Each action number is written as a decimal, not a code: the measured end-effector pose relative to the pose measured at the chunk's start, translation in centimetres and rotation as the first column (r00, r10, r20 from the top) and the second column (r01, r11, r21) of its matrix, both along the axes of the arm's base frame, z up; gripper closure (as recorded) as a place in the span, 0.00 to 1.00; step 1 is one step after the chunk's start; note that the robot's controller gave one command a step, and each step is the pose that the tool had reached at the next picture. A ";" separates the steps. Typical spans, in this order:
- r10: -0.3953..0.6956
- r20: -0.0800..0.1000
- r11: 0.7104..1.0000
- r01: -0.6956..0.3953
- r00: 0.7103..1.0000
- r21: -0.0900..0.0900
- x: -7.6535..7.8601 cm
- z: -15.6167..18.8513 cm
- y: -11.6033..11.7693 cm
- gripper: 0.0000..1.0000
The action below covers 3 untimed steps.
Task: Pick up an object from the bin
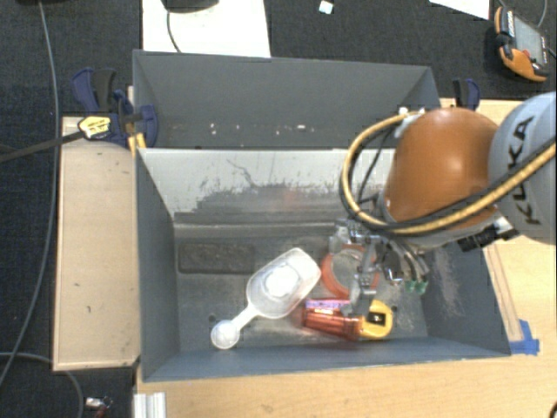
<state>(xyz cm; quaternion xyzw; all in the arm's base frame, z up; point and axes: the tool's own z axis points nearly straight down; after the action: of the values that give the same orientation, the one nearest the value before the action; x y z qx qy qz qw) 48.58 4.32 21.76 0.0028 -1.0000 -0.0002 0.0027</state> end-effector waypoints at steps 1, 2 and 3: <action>-0.003 0.008 1.000 0.003 1.000 0.000 0.2 0.3 0.0 0.00; 0.089 0.012 0.996 -0.089 0.996 0.001 -0.6 -14.8 -3.3 0.00; 0.023 0.019 1.000 -0.023 1.000 0.002 -0.9 -6.6 -3.5 0.00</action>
Offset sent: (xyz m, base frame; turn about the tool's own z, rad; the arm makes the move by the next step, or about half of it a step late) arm -0.0078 -0.0333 -0.1476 -0.0919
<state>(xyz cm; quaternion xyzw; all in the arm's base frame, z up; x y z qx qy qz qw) 47.72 0.83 15.16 0.0143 -0.9999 -0.0012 -0.0066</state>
